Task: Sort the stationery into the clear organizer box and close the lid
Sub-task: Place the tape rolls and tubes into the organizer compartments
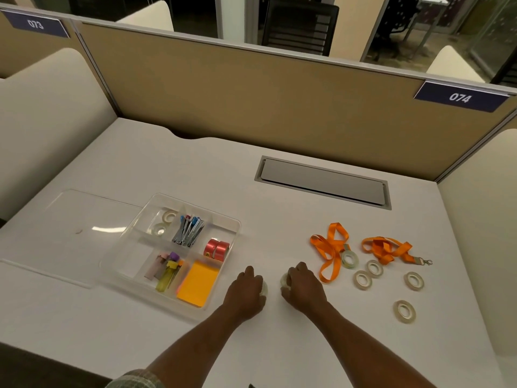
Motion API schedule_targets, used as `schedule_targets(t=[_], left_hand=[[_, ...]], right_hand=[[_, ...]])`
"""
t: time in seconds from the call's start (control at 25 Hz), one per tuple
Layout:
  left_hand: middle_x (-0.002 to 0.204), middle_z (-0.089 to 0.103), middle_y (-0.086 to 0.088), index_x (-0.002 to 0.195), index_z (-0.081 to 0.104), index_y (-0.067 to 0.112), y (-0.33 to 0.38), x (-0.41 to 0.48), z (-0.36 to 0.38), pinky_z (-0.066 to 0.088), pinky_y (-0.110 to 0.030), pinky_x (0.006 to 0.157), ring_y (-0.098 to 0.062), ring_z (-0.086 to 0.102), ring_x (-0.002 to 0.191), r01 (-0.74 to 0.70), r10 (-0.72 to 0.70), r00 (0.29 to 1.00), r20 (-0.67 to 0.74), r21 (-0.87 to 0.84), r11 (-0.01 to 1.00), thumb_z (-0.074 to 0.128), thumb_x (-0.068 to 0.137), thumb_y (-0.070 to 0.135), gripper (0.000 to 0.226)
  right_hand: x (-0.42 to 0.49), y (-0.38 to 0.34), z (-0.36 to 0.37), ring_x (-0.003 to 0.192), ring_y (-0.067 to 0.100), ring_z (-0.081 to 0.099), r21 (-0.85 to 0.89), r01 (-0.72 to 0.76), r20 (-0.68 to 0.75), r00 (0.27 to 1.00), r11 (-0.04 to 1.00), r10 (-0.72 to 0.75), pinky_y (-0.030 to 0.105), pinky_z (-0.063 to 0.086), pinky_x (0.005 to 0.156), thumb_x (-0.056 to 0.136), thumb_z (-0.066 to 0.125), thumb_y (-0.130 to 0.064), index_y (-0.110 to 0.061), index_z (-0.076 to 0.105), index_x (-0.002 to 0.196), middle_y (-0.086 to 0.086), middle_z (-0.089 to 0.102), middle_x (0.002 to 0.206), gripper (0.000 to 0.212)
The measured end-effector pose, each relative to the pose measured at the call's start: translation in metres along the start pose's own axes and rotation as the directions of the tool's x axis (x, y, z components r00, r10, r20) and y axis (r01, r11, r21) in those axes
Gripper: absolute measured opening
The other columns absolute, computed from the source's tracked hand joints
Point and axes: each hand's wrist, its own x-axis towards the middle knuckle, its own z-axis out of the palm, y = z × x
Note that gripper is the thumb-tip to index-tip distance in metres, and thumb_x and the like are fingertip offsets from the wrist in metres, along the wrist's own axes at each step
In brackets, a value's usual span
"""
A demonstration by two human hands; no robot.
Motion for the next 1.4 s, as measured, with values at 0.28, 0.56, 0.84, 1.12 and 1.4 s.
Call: schedule_targets(t=[0.28,0.56,0.84,1.12,1.4], left_hand=[[0.083,0.063,-0.010,0.084,0.056,0.008,-0.022,0.010,-0.049,0.049,-0.031,0.066,-0.017,0.059,0.075,0.306,-0.209,0.951,0.227,-0.787,0.536,0.068,0.086,0.028,0.023],[0.079,0.068,-0.019,0.089,0.064,0.005,-0.067,0.021,-0.118,0.049,-0.031,0.053,-0.029,0.063,0.060,0.323,-0.218,0.915,0.339,-0.940,-0.109,0.046,0.089,0.024,0.026],[0.078,0.069,-0.010,0.092,0.072,0.015,-0.158,0.021,-0.165,0.040,-0.024,0.046,-0.020,0.057,0.055,0.219,-0.422,0.873,0.243,-0.970,-0.107,0.052,0.084,0.032,0.027],[0.105,0.065,-0.007,0.121,0.060,0.015,-0.240,0.017,-0.178,0.052,-0.033,0.074,-0.023,0.064,0.090,0.274,-0.567,0.819,-0.083,-0.812,0.515,0.065,0.088,0.022,0.034],[0.124,0.060,-0.015,0.129,0.057,0.010,-0.250,0.033,-0.175,0.048,-0.031,0.086,-0.027,0.061,0.107,0.336,-0.572,0.807,-0.145,-0.684,0.647,0.069,0.086,0.018,0.045]], right_hand=[[0.024,-0.026,-0.025,0.077,0.026,0.068,0.875,-0.328,0.195,0.912,0.356,0.361,0.042,0.061,0.069,0.092,0.062,-0.032,-0.005,0.060,0.097,0.021,0.069,0.097,0.027],[0.059,-0.111,-0.042,0.072,0.031,0.072,0.951,-0.293,0.307,0.922,-0.093,0.234,0.034,0.059,0.062,0.093,0.045,-0.020,-0.004,0.063,0.109,0.021,0.075,0.086,0.028],[0.100,-0.216,-0.038,0.092,0.039,0.073,0.931,-0.359,0.364,0.927,-0.067,0.093,0.038,0.061,0.078,0.092,0.049,-0.012,0.000,0.068,0.108,0.021,0.076,0.098,0.027],[0.127,-0.298,-0.022,0.098,0.042,0.068,0.885,-0.460,0.463,0.886,-0.068,0.033,0.044,0.059,0.089,0.092,0.056,-0.012,0.000,0.065,0.105,0.028,0.068,0.108,0.020],[0.132,-0.319,-0.029,0.085,0.027,0.056,0.867,-0.498,0.498,0.867,-0.020,-0.002,0.037,0.053,0.088,0.096,0.051,-0.018,-0.009,0.059,0.092,0.014,0.060,0.097,0.013]])
